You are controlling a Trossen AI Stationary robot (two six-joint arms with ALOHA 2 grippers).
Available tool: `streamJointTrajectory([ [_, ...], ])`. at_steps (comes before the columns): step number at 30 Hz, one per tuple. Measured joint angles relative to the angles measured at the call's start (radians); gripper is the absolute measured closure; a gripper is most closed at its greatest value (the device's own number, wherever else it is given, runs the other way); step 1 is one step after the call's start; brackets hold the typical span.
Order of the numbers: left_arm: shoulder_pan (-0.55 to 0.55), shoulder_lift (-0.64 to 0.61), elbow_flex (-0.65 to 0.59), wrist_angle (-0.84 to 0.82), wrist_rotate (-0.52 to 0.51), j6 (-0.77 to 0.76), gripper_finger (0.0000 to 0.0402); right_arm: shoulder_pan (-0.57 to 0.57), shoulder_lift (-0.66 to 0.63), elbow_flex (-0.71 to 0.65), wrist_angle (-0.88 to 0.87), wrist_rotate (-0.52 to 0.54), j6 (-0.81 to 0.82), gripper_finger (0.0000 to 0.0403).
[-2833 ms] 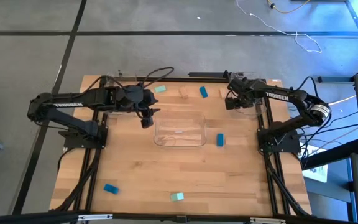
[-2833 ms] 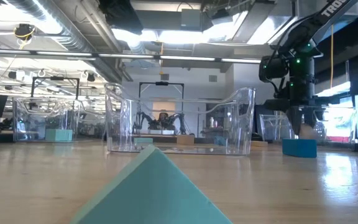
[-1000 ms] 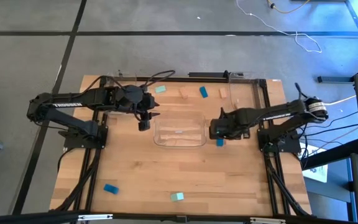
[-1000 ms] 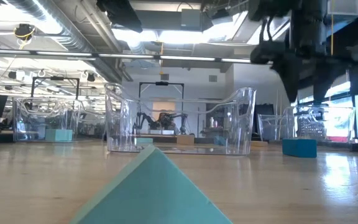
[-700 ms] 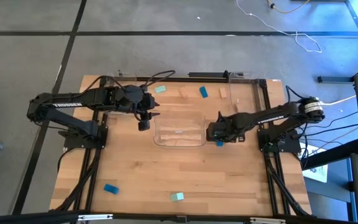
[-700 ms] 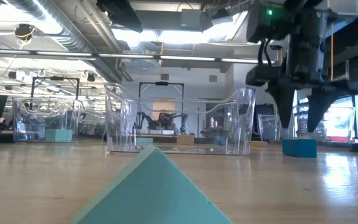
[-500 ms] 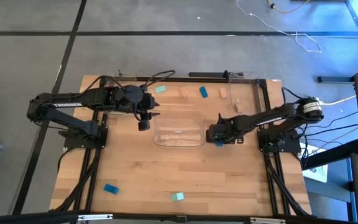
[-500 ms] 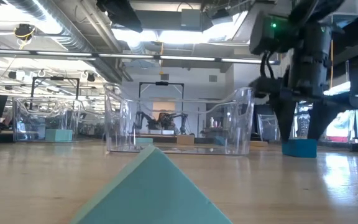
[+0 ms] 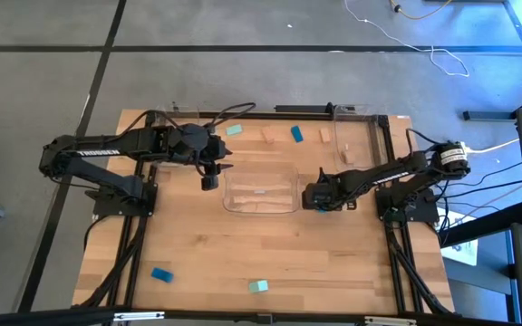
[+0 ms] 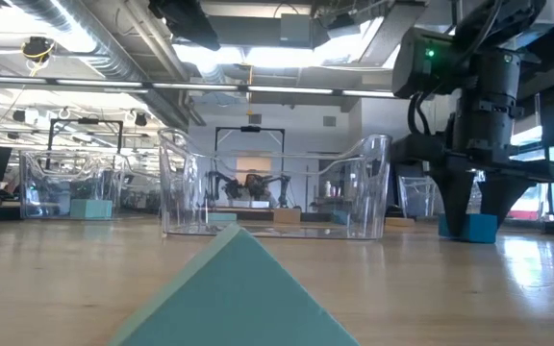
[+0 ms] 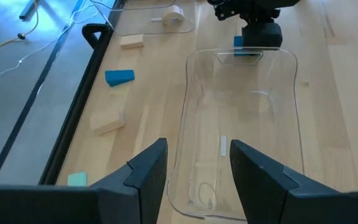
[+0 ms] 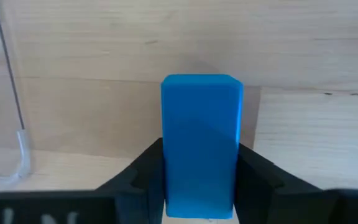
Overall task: Sort & place blocks by color
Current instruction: Put the middle right blue block into the middle transparent bin
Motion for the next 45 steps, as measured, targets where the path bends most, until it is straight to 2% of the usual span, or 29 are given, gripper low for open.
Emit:
streamJointTrajectory([
  [4, 0.0, 0.0, 0.0, -0.009, 0.0, 0.0, 0.0234, 0.001, 0.009, 0.049, -0.062, 0.016, -0.077, 0.0271],
  [6, 0.0, 0.0, 0.0, -0.018, 0.0, -0.002, 0.0234, -0.002, 0.009, 0.087, -0.14, 0.07, -0.122, 0.0271],
  [15, 0.0, 0.0, 0.0, -0.018, 0.0, -0.004, 0.0234, -0.002, 0.006, 0.354, -0.478, 0.139, -0.193, 0.0271],
  [20, 0.0, 0.0, 0.0, -0.018, 0.0, -0.004, 0.0234, -0.003, 0.005, 0.528, -0.567, 0.222, -0.295, 0.0271],
  [24, 0.0, 0.0, 0.0, -0.02, 0.036, -0.003, 0.0234, -0.004, 0.011, 0.627, -0.475, 0.262, -0.426, 0.0271],
  [28, 0.001, 0.0, 0.0, -0.041, 0.139, -0.008, 0.0234, -0.005, 0.031, 0.64, -0.315, 0.264, -0.558, 0.0271],
  [31, 0.001, 0.0, 0.001, -0.063, 0.18, -0.024, 0.0234, -0.017, 0.069, 0.64, -0.247, 0.252, -0.62, 0.0271],
  [36, 0.001, 0.0, 0.001, -0.144, 0.206, -0.053, 0.0234, -0.036, 0.171, 0.64, -0.136, 0.18, -0.726, 0.0271],
  [45, 0.001, 0.0, 0.001, -0.147, 0.206, -0.089, 0.0234, -0.073, 0.344, 0.64, -0.006, 0.012, -0.844, 0.0271],
])
